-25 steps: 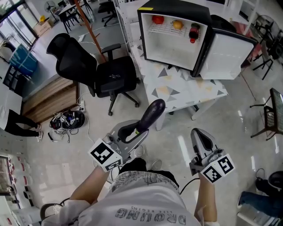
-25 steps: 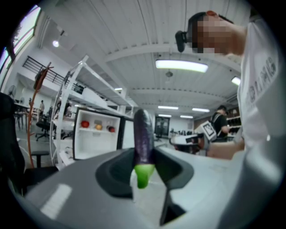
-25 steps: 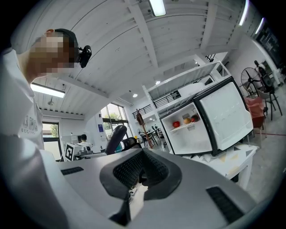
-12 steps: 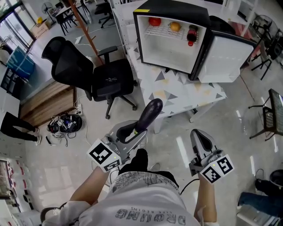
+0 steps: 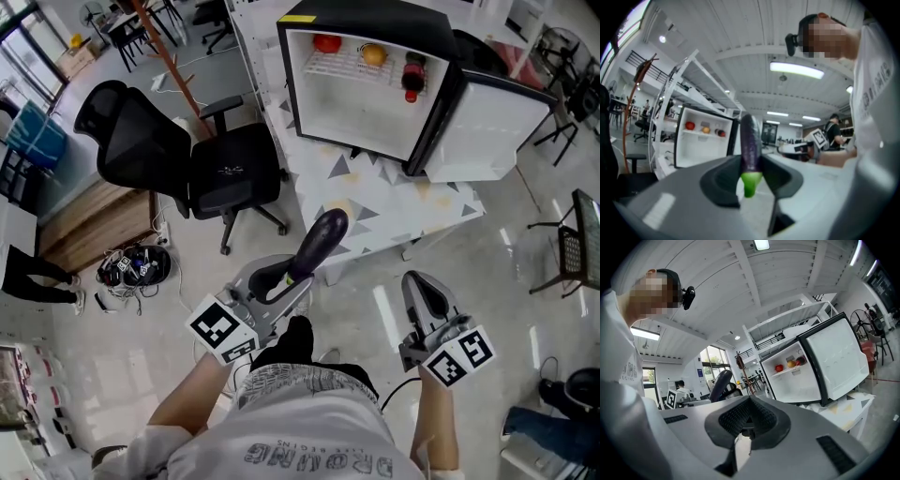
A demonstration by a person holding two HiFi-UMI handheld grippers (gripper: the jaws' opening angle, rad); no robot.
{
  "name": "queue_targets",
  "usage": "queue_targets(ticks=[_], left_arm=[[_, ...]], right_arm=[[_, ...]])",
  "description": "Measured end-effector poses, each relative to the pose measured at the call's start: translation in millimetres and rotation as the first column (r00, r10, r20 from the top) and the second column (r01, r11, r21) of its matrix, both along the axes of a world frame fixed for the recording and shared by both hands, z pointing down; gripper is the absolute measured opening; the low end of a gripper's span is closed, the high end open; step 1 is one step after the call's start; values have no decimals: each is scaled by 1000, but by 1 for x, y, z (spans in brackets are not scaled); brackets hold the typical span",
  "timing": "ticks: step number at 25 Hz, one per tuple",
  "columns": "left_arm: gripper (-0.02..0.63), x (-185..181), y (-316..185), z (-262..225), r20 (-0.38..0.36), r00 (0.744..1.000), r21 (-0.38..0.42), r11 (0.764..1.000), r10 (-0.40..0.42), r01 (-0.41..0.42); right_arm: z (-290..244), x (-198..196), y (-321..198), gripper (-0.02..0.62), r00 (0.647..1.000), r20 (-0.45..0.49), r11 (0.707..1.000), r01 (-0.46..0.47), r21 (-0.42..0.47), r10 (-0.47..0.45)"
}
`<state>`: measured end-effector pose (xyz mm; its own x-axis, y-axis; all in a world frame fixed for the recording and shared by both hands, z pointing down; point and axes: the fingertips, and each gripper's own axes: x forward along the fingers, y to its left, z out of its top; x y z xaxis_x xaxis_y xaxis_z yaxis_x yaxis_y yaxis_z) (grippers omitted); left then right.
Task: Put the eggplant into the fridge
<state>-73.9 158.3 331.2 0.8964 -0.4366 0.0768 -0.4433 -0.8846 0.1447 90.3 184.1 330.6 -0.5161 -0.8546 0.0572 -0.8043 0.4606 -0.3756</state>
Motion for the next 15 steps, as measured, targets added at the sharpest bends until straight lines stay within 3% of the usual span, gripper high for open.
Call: queue_targets(ticks=[15], left_arm=[[138, 3, -100, 18, -4, 999, -54, 998, 42, -42]], right_arm=[[14, -3, -98, 3, 999, -32, 998, -30, -47, 29]])
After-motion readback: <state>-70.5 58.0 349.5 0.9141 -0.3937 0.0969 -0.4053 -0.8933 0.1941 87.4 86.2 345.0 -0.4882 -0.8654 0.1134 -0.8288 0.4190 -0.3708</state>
